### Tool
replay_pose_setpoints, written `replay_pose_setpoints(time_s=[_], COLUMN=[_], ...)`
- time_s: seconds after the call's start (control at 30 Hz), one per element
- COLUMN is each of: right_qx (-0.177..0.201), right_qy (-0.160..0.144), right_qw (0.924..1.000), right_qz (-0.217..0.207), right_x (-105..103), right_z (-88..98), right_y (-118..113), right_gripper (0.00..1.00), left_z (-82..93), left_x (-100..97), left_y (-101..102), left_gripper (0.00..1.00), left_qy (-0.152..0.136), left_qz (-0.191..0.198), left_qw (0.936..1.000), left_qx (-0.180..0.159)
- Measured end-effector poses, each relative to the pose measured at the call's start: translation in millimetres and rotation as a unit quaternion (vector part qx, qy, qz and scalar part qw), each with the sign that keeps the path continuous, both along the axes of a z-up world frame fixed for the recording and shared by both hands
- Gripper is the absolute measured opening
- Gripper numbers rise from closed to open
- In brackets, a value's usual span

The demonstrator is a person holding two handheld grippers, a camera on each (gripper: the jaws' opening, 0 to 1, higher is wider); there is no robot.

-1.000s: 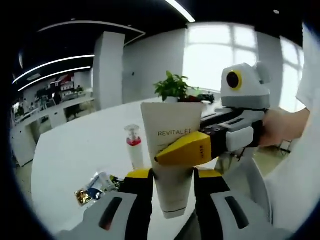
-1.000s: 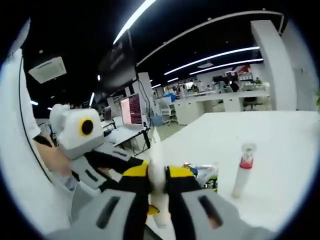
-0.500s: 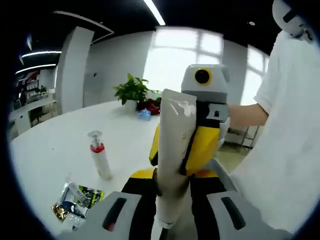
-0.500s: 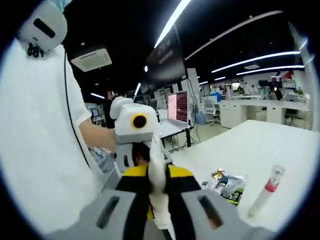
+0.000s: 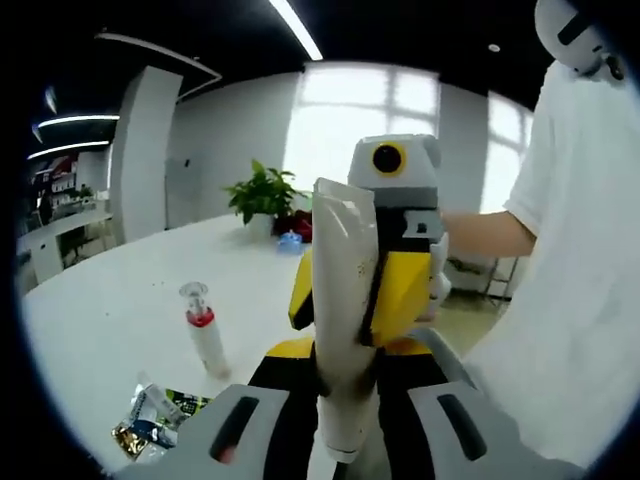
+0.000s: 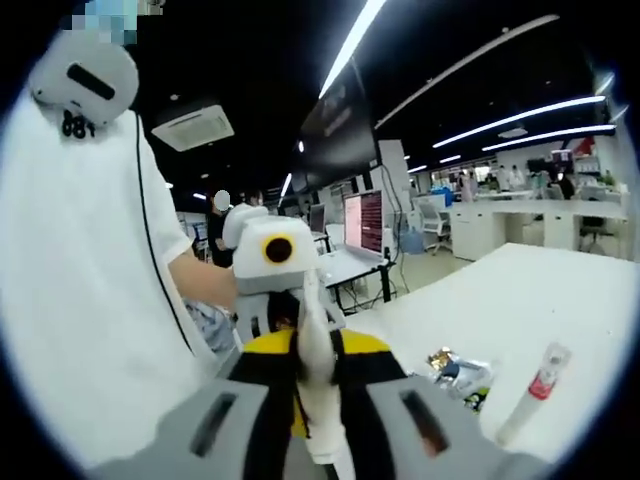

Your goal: Arrange the skincare products in the storage area until every visible bottle or jar stands upright without overlapping.

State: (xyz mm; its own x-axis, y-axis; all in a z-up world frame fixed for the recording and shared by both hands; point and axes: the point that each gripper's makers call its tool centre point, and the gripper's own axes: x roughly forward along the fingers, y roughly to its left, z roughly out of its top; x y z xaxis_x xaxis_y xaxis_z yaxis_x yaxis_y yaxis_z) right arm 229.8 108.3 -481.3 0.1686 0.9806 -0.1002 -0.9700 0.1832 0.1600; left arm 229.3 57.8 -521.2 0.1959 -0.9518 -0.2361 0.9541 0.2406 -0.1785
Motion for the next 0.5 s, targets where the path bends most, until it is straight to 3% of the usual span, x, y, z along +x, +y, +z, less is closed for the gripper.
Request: replay_pose_setpoints(time_s=[0.5], right_qx=[0.007], right_qy=[0.015], right_qw=[0.9998], right_qz=[0.008], right_x=[15.4], right_z=[10.8], right_y=[-9.6], right_gripper=[0.15], left_z=[14.7], left_x=[15.7], left_y=[7.6], left_gripper=[0.17], left_qy=[0.016], left_qz=[-0.001], left_qw=[0.9991], left_qx=[-0.038])
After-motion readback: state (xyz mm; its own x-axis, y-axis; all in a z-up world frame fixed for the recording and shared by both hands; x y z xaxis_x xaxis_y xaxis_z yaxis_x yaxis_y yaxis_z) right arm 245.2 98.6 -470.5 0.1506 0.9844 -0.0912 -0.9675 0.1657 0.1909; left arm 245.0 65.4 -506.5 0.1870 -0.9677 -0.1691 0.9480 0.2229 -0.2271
